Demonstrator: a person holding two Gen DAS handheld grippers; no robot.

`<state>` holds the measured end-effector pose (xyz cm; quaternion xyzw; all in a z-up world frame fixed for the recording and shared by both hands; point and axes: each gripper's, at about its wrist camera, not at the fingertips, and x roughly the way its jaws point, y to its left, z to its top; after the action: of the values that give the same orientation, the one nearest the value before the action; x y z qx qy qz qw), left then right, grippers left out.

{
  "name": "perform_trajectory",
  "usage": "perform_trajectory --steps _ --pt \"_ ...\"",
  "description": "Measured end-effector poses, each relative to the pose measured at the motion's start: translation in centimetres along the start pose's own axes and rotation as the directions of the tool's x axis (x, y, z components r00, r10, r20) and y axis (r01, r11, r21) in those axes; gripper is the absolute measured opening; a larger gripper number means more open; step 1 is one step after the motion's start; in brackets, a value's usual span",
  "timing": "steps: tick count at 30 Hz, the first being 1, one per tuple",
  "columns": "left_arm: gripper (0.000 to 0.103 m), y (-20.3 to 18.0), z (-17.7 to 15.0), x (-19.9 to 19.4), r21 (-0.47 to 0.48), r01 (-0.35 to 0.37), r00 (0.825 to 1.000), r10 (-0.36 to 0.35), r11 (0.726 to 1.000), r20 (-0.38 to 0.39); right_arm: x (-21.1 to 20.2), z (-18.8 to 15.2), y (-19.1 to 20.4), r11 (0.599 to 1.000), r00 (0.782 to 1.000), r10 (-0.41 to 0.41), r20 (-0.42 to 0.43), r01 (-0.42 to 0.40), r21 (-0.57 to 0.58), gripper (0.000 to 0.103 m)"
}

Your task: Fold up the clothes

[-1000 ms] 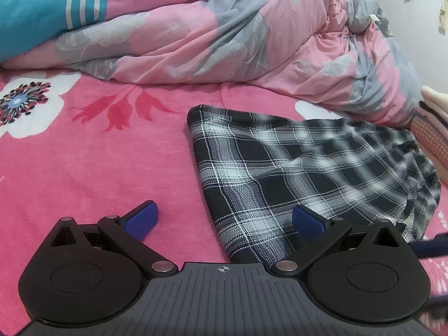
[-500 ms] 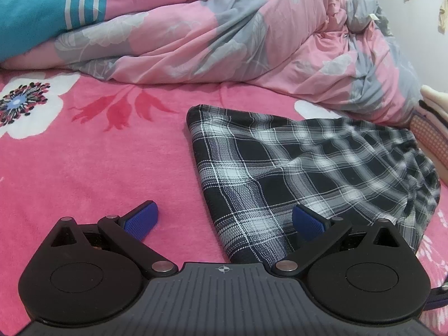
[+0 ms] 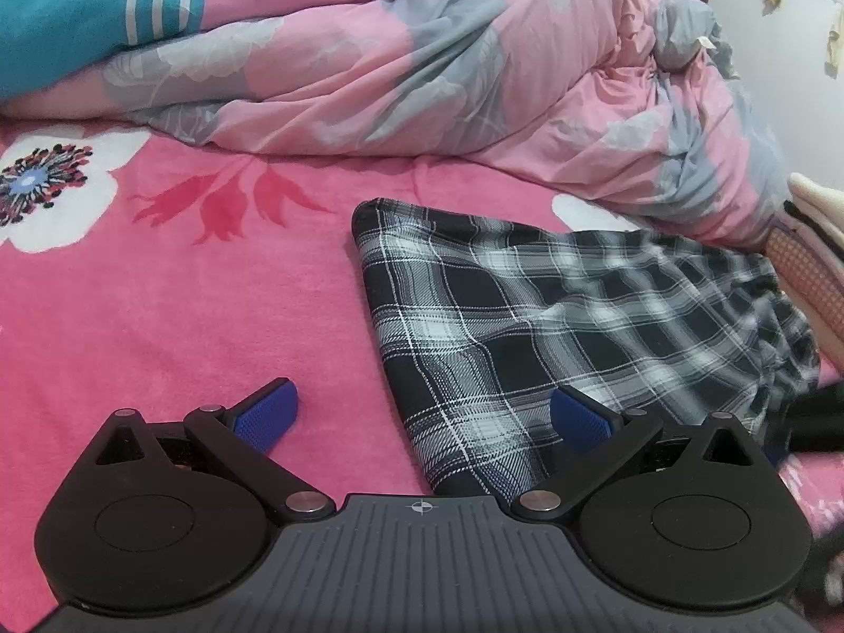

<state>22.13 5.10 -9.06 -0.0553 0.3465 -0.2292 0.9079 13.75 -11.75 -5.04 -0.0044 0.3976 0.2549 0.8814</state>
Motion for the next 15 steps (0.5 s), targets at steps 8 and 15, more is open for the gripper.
perform_trajectory --steps 8,15 --pt "0.103 0.0 0.0 -0.1 0.001 0.005 1.0 -0.005 1.0 0.0 -0.3 -2.5 5.8 0.978 0.998 0.044 0.039 -0.035 -0.207 0.044" --pt "0.103 0.1 0.0 -0.3 0.004 0.01 1.0 -0.01 1.0 -0.003 -4.6 -3.9 5.9 0.981 0.991 -0.026 0.132 0.051 -0.189 0.042"
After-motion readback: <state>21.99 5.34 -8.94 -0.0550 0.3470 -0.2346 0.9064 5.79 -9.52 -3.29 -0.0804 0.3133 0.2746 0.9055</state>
